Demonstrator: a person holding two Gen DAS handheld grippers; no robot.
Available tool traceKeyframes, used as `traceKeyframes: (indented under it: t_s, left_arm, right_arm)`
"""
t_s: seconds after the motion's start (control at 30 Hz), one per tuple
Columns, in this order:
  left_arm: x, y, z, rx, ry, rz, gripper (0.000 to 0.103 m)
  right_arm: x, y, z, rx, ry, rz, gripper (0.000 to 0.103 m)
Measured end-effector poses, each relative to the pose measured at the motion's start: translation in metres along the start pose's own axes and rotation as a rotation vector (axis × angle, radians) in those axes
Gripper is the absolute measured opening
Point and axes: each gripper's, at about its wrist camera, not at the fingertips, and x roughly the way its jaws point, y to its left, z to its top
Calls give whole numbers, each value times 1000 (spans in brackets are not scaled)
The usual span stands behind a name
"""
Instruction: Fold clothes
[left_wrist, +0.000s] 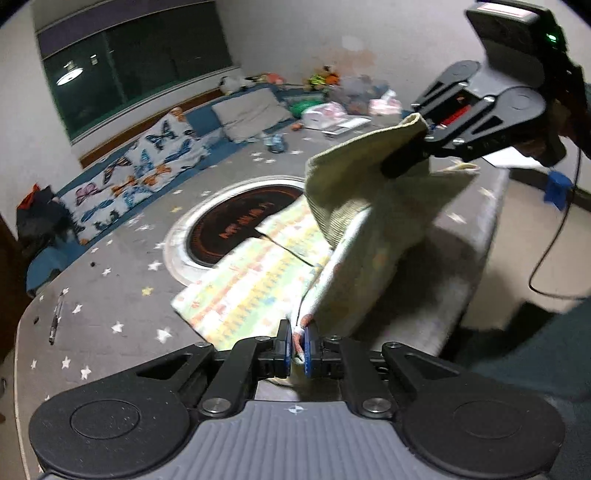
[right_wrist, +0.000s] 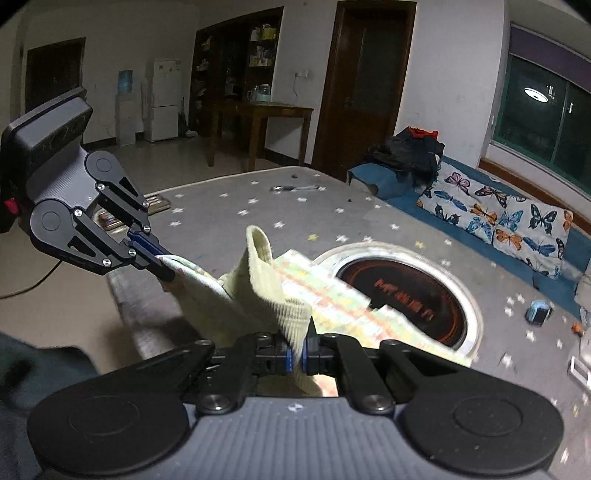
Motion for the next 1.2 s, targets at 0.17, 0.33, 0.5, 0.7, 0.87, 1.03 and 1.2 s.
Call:
traceKeyframes:
  t_s: [0.17,0.33,0.5,0.7,0.87,1.03,1.2]
  left_arm:
    - [39,50,19,-96,25,10,7]
    - [88,95,29,-208,80,28,7]
    - [134,124,20,-340,163,32,8]
    - [136,140,12,-428,162,15,11]
    - [138,137,16,-400,160,41,11]
    - [144,131,23,-362,173,81,11]
    - [146,134,27,-384,198,129,14]
  right_arm:
    - [37,-40,32,-16,20,-1,4]
    - [102,-81,53,-21,60,-12,4]
    - [176,-113,41,89,125,-30,5]
    - [203,-136,6,258,122,-82,15]
    - [164,-150,-20,338,98,-154,25]
    - [133,-160,-53,413,127,-243,25]
    - [130,-164,-69,464,131,-249,25]
